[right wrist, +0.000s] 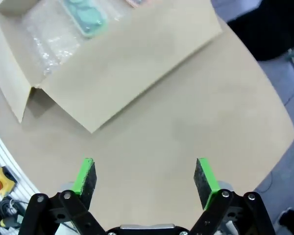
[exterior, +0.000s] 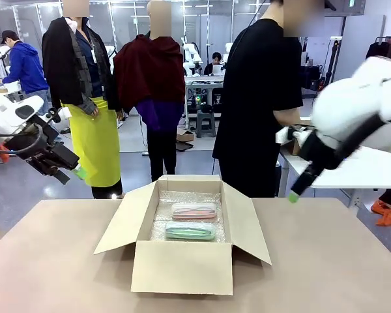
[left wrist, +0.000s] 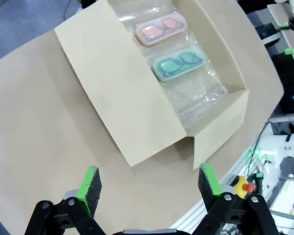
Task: Pack the glasses set securely to prepare it for shipping.
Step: Position the Package Box on the left side of the table.
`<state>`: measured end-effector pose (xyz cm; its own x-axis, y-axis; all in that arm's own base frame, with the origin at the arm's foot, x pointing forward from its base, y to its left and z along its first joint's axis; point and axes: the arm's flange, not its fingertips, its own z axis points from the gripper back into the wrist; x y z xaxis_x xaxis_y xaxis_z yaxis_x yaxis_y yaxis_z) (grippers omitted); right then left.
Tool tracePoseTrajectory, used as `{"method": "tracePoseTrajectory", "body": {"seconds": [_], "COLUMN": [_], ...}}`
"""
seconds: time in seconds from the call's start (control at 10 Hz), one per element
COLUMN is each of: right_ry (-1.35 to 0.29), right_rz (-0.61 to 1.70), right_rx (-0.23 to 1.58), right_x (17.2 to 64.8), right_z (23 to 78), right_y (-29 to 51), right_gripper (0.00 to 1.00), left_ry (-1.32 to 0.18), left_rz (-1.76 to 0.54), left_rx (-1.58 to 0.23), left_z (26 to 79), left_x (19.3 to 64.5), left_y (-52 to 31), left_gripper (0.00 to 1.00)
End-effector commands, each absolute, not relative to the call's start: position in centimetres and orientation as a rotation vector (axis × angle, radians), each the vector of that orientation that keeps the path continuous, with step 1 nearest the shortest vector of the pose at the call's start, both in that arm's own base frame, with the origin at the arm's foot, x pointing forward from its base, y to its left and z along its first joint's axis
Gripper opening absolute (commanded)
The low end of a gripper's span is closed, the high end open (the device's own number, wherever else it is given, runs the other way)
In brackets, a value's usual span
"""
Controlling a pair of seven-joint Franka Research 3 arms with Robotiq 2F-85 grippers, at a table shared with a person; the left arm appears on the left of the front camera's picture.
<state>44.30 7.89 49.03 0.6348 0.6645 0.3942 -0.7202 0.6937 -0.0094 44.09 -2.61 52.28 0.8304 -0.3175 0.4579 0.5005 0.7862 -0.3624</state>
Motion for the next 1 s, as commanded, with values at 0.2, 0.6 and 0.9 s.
{"method": "tracePoseTrajectory", "body": {"seconds": [0.2,0.6,0.9], "right_ry": [-0.402,-0.402,-0.402], "right_rz": [0.741,0.741,0.741], "right_rx": [0.166,0.166,0.166], "right_x": [43.5,43.5,43.5], "right_z": [48.6,48.6,48.6], "right_y": [6.0,6.0,6.0], "right_gripper": [1.00,1.00,1.00], "left_ry": [-0.378,-0.378,-0.279], "left_rz": [-0.449,-0.449,-0.265], "left_rx": [-0.490,-0.490,-0.692], "left_z": [52.1,52.1,50.9], "left_x": [44.6,44.6,49.3], "left_y": [-2.8,-2.8,0.6], "left_gripper": [1.00,1.00,1.00]}}
